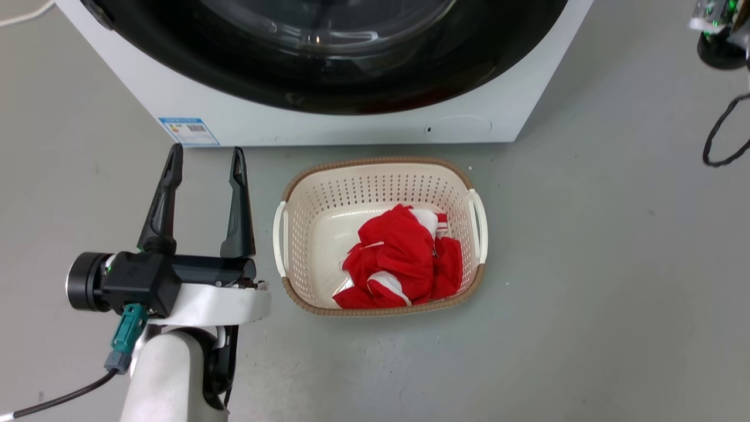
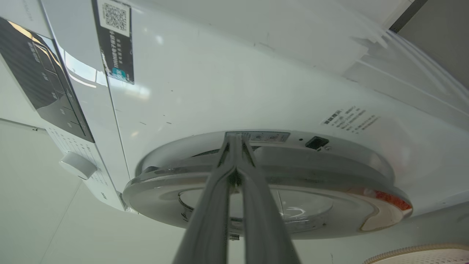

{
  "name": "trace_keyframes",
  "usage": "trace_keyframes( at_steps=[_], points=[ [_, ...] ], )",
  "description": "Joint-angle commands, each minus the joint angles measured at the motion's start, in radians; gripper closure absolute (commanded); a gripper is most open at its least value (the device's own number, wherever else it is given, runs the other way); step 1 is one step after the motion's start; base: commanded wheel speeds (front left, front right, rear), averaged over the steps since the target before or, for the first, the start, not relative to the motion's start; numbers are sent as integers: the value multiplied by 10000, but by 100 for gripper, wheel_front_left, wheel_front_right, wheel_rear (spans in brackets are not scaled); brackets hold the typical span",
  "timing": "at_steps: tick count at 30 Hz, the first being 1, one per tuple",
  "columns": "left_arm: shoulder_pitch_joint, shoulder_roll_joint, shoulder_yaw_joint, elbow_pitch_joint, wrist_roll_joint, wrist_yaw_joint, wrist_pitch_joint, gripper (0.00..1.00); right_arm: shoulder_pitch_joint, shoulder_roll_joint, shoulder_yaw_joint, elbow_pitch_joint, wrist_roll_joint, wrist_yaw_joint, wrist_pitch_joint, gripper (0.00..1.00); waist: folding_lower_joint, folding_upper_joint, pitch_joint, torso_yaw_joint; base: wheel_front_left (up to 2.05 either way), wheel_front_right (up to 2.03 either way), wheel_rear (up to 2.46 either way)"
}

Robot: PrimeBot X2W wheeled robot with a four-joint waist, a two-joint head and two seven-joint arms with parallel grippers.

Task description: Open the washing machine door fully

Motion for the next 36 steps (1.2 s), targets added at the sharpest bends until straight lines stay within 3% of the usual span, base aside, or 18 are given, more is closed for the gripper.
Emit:
trace_keyframes(
  at_steps=[1,8,17,26,36],
  points=[
    [-144,-7,-4,-39,6,46,-27,0,-279,1,87,182,-83,0,116,100,-1,0,230,50,0,0,0],
    [-556,-7,-210,-41,103,-51,-27,0,-1681,39,606,1381,-727,0,724,100,-1,0,836,221,0,0,0],
    [-986,-8,-405,-128,53,62,-27,0,-2611,168,1043,1919,-1282,0,1027,100,-1,0,1437,378,0,0,0],
    [-1038,-8,-483,-94,50,143,-27,0,-2795,362,834,1939,-944,0,1887,100,-1,0,1628,401,0,0,0],
    [-860,-7,-436,92,56,182,-27,0,-1978,342,861,1627,-681,0,3412,100,-1,0,1209,226,0,0,0]
  ],
)
